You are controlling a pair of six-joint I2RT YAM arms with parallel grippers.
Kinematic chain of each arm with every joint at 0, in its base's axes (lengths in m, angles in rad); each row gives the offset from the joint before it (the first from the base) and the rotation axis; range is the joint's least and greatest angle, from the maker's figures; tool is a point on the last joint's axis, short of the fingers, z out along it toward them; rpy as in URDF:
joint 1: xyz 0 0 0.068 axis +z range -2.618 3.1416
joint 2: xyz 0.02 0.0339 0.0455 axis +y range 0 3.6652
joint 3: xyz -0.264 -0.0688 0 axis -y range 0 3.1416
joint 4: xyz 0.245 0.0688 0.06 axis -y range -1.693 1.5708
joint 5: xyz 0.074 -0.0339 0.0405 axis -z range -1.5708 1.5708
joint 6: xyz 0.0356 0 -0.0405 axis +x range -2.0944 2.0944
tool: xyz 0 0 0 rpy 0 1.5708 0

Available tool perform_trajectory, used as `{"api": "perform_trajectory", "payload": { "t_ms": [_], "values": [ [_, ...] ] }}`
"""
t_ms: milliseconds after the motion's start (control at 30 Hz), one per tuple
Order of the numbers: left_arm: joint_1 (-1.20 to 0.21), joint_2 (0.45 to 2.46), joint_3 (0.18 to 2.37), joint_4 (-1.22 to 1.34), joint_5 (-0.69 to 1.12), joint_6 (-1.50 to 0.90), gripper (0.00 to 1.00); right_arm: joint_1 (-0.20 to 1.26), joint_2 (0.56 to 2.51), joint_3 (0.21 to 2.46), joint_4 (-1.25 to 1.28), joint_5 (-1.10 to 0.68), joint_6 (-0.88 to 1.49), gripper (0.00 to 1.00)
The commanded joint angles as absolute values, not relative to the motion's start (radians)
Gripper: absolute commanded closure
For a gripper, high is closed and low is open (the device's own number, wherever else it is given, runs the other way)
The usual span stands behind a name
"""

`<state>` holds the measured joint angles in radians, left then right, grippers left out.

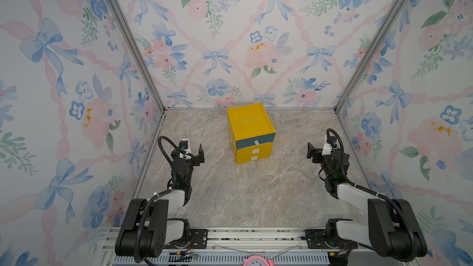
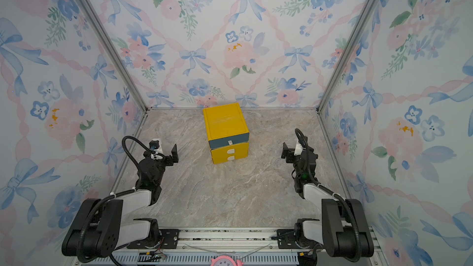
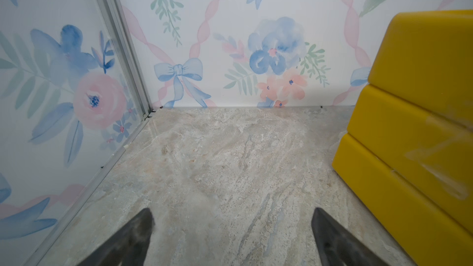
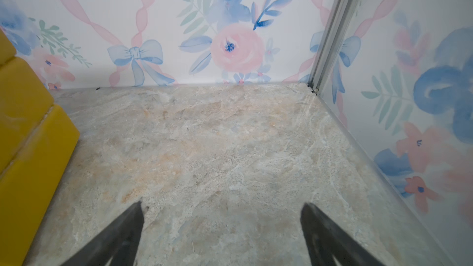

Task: Take the mice out of the drawer
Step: Open the drawer in the storage box.

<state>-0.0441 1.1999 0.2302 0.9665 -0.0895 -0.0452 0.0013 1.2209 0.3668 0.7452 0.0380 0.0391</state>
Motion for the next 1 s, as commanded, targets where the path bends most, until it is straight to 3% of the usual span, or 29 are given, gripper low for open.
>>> {"api": "perform_trajectory", "payload": {
  "t_ms": [0,67,233,400,533,667,867,967],
  "values": [
    [-0.034,1.093,0.272,0.817,-0.092,-0.126,0.02,-0.018,1.131,0.426,0.591,0.064,0.168,0.04],
    [-0.031,1.029,0.308,0.737,-0.127,-0.262,0.02,-0.038,1.061,0.471,0.415,0.157,0.362,0.04],
    [-0.022,0.943,0.409,0.414,-0.308,-0.617,0.02,-0.119,0.968,0.486,0.186,0.035,0.613,0.04],
    [-0.013,0.944,0.511,0.216,-0.106,-0.713,0.02,-0.084,0.957,0.586,-0.035,-0.109,0.679,0.04],
    [-0.088,0.960,0.603,0.107,0.019,-0.779,0.02,0.043,0.955,0.682,-0.178,-0.137,0.749,0.04],
    [-0.254,1.019,0.727,0.023,0.014,-0.782,0.02,0.219,1.001,0.756,-0.241,-0.164,0.851,0.04],
    [-0.395,1.162,0.865,0.047,0.081,-0.844,0.02,0.473,1.040,0.782,-0.146,-0.173,1.044,0.00],
    [-0.417,1.249,0.909,0.091,0.139,-0.889,0.03,0.550,1.112,0.800,-0.059,-0.194,1.122,0.03]
  ]
}}
